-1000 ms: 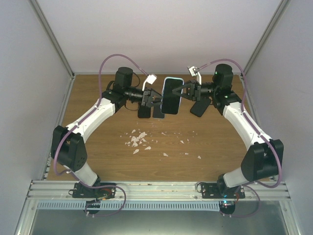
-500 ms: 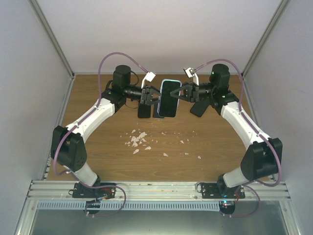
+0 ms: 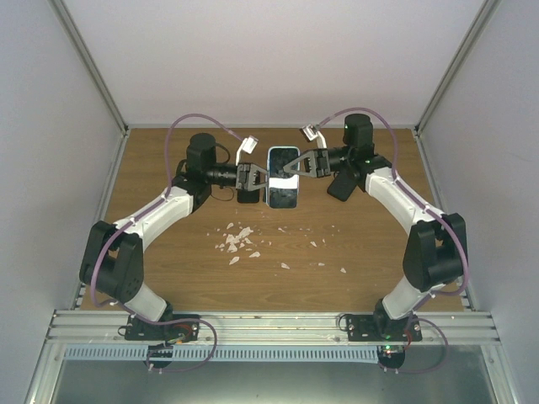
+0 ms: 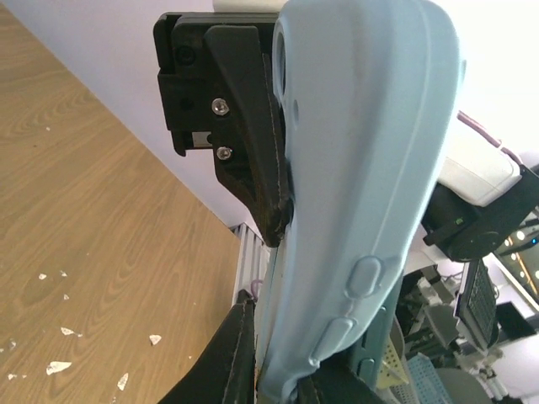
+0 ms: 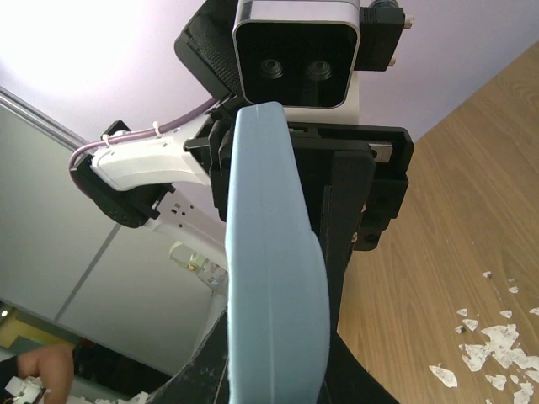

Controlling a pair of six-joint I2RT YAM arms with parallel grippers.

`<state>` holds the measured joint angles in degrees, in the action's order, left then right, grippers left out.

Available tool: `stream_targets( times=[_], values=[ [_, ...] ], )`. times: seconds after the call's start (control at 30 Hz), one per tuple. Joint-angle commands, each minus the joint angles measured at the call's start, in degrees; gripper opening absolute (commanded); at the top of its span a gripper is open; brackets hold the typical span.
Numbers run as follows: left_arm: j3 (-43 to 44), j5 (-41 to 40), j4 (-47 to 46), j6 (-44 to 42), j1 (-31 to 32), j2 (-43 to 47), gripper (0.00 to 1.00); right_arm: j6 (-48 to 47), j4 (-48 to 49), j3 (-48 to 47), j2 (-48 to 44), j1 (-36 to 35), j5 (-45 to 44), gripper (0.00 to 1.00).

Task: Take the phone out of the phone case
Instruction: Remove the phone case from the phone.

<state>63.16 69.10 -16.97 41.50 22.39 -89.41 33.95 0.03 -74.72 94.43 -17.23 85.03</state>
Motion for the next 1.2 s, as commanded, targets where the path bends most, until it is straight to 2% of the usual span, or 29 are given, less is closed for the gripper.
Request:
stream_targets(
  times=[0.0,0.1,0.23,0.37,0.47,0.6,0.9,1.0,1.17],
  values=[
    [-2.13,-4.58,-12.50,6.60,-2.14,2.59,0.00,3.48,-0.22,-0.12,2.57,-0.40,3.00,0.13],
    [-4.68,-5.55,-14.54,10.11,-4.09,2.40,0.00,4.35,-0.21,-0.38,3.31,1.49,1.83,0.21],
    [-6.64,-6.95,-15.17,12.36,-6.03,2.27,0.00,4.10,-0.21,-0.88,3.10,3.83,-0.15,0.48],
    [-7.68,-7.38,-17.13,15.31,-7.09,1.51,0.00,-1.55,-6.31,-3.03,2.97,5.38,-2.84,0.61],
    [-7.74,-7.76,-17.66,16.52,-7.63,0.96,0.00,-9.13,-13.52,-4.68,1.95,5.68,-5.55,0.62],
    [-8.02,-9.06,-19.58,19.70,-8.57,0.26,0.00,-9.03,-13.04,-1.88,-1.41,5.15,-8.03,0.62],
    [-9.64,-12.52,-25.66,26.00,-9.18,0.07,0.00,8.66,4.88,9.85,-7.22,1.88,-6.61,0.79],
    [-9.89,-13.06,-26.28,25.93,-9.27,0.16,0.00,12.72,8.32,10.89,-7.50,0.01,-5.60,0.80],
    [-9.91,-13.19,-26.71,24.69,-9.23,0.38,0.00,14.85,8.71,9.89,-6.24,-1.94,-5.28,0.77]
  ],
)
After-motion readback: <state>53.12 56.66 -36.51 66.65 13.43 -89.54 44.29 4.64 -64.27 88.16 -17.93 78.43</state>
